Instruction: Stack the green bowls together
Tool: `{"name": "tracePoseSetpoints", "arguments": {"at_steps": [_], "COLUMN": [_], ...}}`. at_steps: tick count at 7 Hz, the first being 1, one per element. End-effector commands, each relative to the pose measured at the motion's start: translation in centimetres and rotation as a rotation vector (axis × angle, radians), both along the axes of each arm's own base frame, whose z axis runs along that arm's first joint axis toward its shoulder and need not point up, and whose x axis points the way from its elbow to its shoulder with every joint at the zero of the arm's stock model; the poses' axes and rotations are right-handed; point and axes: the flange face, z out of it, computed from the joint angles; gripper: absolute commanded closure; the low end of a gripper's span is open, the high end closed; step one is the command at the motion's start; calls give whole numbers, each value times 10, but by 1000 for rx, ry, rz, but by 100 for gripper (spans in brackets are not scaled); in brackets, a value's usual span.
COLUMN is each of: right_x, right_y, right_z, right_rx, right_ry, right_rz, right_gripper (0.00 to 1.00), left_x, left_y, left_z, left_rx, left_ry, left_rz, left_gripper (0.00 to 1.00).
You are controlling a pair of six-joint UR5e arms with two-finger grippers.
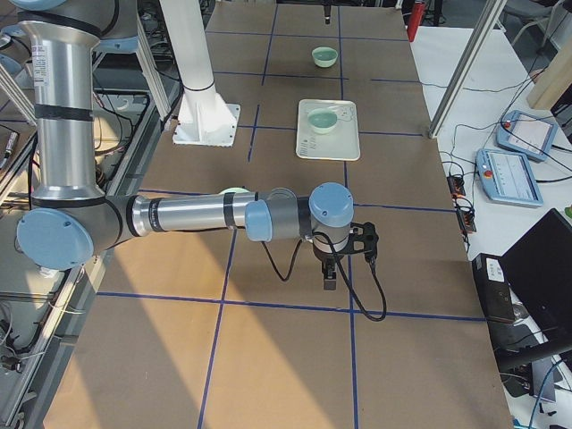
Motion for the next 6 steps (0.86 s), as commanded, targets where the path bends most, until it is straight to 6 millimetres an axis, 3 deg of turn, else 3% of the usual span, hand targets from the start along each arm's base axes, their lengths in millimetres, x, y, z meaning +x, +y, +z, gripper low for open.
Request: {"name": "tracePoseSetpoints", "arguments": {"at_steps": [1, 2, 3, 6], "right_x": [-1, -1, -1, -1], "right_y": [-1, -2, -2, -3], "right_z": [-3, -5, -5, -8], "right_rx": [0, 3, 3, 4], "right_ry": [-10, -10, -10, -11], "right_rz": [3, 3, 3, 7], "right_gripper": [0, 0, 0, 0], "left_x": [65, 87, 96, 102], "left_y": [10, 13, 12, 15], "left_z": [18, 29, 38, 48], "left_rx": [-27, -31, -26, -31], "left_ry": [6, -1, -11, -17], "left_rz": [-83, -93, -94, -83], "left_gripper": [2, 2, 2, 12]}}
